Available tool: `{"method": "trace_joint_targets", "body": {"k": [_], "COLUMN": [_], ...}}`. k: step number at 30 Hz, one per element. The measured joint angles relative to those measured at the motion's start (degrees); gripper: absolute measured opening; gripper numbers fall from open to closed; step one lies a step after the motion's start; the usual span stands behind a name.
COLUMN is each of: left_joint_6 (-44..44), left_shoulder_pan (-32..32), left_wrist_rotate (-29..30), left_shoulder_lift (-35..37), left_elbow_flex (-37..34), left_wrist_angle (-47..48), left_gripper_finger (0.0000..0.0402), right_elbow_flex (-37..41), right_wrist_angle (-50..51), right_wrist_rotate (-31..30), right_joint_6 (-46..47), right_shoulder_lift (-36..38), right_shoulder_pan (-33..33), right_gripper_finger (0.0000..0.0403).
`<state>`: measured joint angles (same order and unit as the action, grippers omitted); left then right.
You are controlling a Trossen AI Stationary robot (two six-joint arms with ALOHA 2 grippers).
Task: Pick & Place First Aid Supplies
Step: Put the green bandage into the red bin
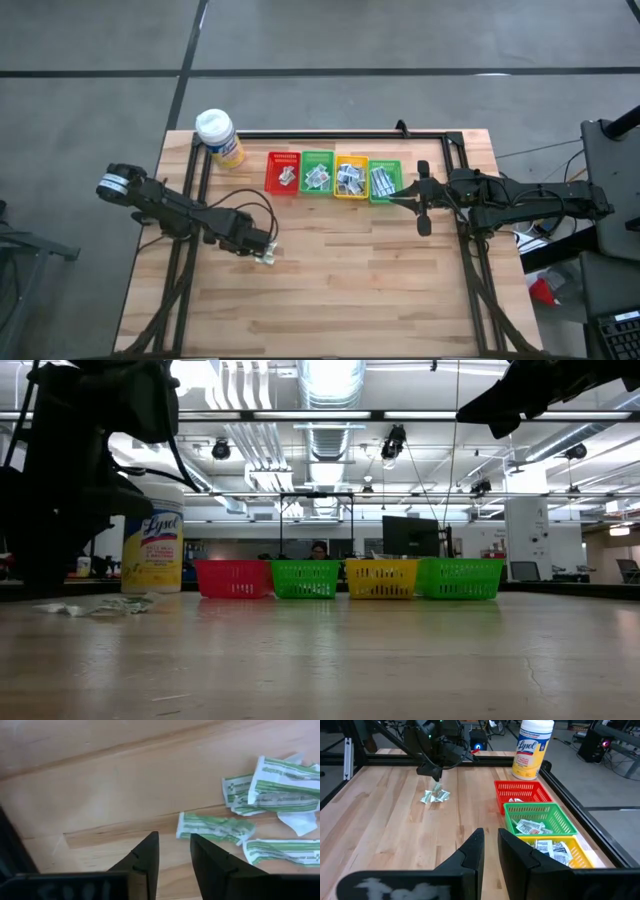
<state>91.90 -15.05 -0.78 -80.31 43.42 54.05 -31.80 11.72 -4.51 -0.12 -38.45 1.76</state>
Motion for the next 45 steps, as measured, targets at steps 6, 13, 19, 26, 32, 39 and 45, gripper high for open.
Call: {"method": "trace_joint_targets", "body": {"k": [6, 13, 19, 26, 32, 39, 45], "left_joint_6": [-0.11, 0.13, 0.24, 0.49, 0.26, -0.78, -1.96], "left_shoulder_pan": [0.00, 0.00, 0.03, 0.04, 0.01, -0.07, -0.07], "left_wrist_rotate": [-0.63, 0.64, 2.36, 2.19, 1.79, 1.21, 0.59], "left_shoulder_lift": [1.77, 6.37, 5.41, 1.20, -0.56, -1.26, -2.46], "left_elbow_flex": [0.00, -0.04, -0.39, -0.57, -0.57, -0.57, -0.57], "left_wrist_angle": [4.73, -1.15, -9.38, -9.49, -10.13, -11.54, -11.67], "left_gripper_finger": [0.0106, 0.0106, 0.0106, 0.0108, 0.0108, 0.0108, 0.0108], "right_elbow_flex": [-0.01, -0.01, -0.01, 0.01, -0.01, -0.01, -0.01], "right_wrist_angle": [-0.01, 0.00, 0.01, -0.01, -0.01, 0.00, -0.01], "right_wrist_rotate": [0.00, 0.00, 0.00, 0.00, 0.00, 0.00, 0.00], "right_joint_6": [-0.02, 0.05, -0.04, -0.01, 0.05, -0.04, 0.00], "right_shoulder_lift": [0.01, -0.01, -0.01, 0.01, -0.01, -0.01, -0.01], "right_shoulder_pan": [0.00, 0.00, 0.00, 0.00, 0.00, 0.00, 0.00], "right_gripper_finger": [0.0052, 0.0052, 0.0052, 0.0052, 0.0052, 0.0052, 0.0052]}}
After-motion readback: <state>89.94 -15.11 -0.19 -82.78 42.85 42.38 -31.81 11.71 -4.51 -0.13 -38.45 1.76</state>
